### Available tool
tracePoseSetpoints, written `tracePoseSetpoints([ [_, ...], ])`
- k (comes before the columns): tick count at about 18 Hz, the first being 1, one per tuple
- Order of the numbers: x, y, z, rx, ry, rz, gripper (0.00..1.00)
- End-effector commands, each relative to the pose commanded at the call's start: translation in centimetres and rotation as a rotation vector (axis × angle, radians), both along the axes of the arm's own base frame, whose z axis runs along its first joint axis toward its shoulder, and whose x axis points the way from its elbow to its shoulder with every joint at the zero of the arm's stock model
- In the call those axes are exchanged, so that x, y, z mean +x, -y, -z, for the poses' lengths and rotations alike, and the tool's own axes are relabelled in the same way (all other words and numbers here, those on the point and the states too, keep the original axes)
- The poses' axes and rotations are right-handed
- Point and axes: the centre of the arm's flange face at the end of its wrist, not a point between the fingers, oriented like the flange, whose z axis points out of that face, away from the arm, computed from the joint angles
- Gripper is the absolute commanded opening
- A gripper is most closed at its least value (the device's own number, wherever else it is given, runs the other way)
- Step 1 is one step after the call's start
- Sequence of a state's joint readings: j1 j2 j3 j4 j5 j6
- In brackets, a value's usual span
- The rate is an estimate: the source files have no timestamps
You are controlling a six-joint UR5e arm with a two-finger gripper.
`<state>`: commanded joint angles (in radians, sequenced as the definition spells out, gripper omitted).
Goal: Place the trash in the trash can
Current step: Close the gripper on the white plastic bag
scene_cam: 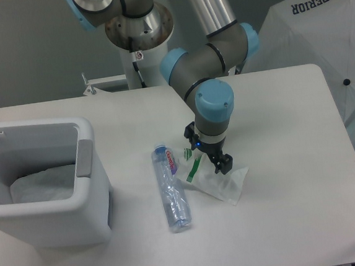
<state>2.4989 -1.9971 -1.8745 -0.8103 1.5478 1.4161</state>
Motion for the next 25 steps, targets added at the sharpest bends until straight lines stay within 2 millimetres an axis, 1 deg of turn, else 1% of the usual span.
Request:
tracePoseSetpoints([
  [3,0.9,-1.7,1.0,0.028,-0.033,-0.029,1.0],
  [7,1.2,-2.0,1.4,0.026,-0.03,-0.029,1.0],
  [8,1.2,-2.0,1.4,0.026,-0.03,-0.029,0.95],
  [9,1.2,-2.0,1.5,0.023,-0.031,-0.029,0.78],
  [10,1.2,-2.0,1.5,0.021,-0.033,-0.03,0.65],
  [11,1.2,-2.0,1.7,0.018,-0.032,-0.031,0.55],
  [15,1.2,-2.0,1.9,0.013,-0.031,-0.036,0.06],
  [16,1.2,-2.0,2.0,0.012,-0.03,-0.037,0.0],
  [19,1.0,-2.1,1.8,0.016,-0.032,-0.065,0.0],
  [23,0.7,-2.3,0.6,0.032,-0.047,-0.073,0.0],
  [25,0.1,-2.4,-0.1,0.045,-0.053,-0.075,0.0],
])
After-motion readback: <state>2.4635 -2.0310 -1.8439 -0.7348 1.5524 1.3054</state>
